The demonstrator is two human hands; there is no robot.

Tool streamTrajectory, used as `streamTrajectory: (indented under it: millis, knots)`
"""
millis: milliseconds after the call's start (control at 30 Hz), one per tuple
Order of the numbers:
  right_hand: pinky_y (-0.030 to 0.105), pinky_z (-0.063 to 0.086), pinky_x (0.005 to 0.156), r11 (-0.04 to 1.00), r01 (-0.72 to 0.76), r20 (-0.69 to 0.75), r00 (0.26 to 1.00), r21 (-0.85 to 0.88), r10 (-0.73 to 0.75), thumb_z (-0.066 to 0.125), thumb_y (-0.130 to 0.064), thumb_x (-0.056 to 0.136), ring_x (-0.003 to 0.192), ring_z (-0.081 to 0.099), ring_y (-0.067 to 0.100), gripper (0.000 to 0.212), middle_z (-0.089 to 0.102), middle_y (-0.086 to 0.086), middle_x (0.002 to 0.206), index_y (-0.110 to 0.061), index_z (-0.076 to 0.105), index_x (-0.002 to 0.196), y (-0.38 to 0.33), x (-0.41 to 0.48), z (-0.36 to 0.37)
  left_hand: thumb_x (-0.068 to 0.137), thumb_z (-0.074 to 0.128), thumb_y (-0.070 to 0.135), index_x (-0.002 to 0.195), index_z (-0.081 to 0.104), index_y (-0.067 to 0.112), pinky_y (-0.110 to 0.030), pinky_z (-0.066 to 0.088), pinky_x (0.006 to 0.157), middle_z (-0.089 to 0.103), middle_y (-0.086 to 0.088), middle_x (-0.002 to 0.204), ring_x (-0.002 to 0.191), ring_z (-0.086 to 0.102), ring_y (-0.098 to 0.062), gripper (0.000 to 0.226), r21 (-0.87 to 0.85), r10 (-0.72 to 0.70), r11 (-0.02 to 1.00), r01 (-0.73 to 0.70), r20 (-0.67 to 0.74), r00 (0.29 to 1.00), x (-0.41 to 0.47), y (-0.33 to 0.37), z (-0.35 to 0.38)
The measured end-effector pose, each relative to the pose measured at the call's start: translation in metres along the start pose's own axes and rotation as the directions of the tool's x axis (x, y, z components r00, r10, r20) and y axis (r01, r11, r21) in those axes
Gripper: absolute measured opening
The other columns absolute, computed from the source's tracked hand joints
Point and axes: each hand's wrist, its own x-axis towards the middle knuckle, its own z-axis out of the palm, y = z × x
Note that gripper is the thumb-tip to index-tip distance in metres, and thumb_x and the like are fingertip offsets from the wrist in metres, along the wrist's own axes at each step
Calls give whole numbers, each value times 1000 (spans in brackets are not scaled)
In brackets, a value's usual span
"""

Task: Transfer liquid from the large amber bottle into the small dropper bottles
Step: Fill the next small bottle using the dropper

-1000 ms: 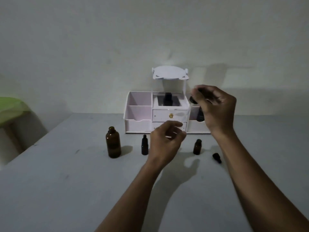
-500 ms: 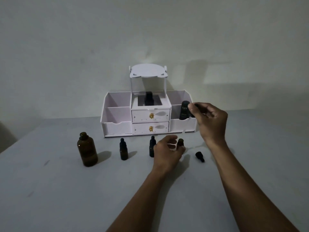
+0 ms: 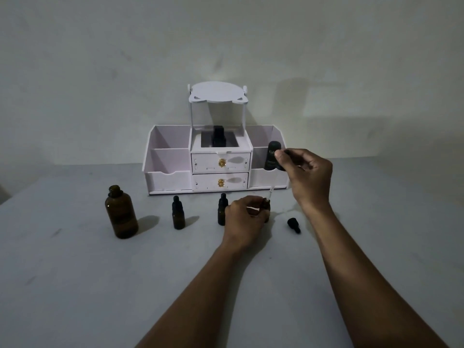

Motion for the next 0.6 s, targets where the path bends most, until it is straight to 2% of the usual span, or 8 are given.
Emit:
streamTrajectory:
  millis: [200,333,467,600]
  knots:
    - [26,58,76,998,25,7,1000,-49,-25,79,-26,82,80,73,16,24,77,5,84,-6,78,94,5,-1,1,87,73,11,116,72,18,-1,47,64,74,8,92,81,70,-4,29,-15,7,1000,-7,16,1000,-1,0,-1]
    - [20,57,74,995,47,16,999,-89,-45,79,-26,82,79,72,13,23,76,4,84,-6,78,94,7,-2,1,87,72,11,115,73,18,-7,50,73,76,7,99,84,71,-6,29,-14,23,1000,-23,16,1000,0,0,-1]
    - [15,54,70,993,57,14,998,-102,-56,79,-23,83,73,70,10,20,76,6,81,-4,77,90,10,-2,3,88,72,10,113,74,18,-3,48,67,74,10,90,80,71,-4,27,-34,12,999,-12,16,1000,-1,0,-1]
    - [11,49,65,994,49,14,999,-101,-48,78,-20,83,65,64,3,16,72,3,74,-4,75,82,11,-1,3,88,72,11,114,74,19,-2,47,66,75,10,93,80,71,-3,27,-22,15,1000,-14,19,1000,-1,0,-1]
